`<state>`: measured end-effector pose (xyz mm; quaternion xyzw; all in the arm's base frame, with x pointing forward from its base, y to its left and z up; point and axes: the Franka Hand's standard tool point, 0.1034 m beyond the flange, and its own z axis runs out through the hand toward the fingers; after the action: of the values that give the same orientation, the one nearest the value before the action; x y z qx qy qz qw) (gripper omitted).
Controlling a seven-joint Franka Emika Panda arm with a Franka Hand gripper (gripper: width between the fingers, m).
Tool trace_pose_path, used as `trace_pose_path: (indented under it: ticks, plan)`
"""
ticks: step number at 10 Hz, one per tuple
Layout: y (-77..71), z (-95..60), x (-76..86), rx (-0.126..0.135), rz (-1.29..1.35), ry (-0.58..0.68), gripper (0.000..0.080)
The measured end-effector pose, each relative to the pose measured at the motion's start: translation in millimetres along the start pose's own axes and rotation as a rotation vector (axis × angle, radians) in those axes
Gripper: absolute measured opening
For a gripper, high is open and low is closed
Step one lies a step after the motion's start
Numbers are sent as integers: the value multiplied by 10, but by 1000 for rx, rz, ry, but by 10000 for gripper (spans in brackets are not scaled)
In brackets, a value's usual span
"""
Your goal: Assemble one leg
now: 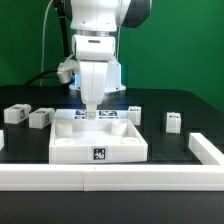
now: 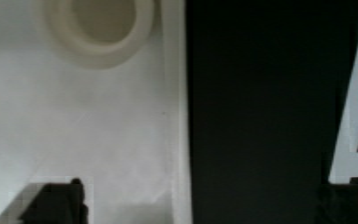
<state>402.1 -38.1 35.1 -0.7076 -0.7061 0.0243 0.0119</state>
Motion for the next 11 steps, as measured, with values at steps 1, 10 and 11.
trace_pose_path:
  ticks: [1, 10, 11]
  plan:
    - [-48, 27, 13, 2, 0, 3, 650]
    - [110, 293, -31, 9, 23, 19, 650]
    - [111, 293, -14, 9, 32, 19, 650]
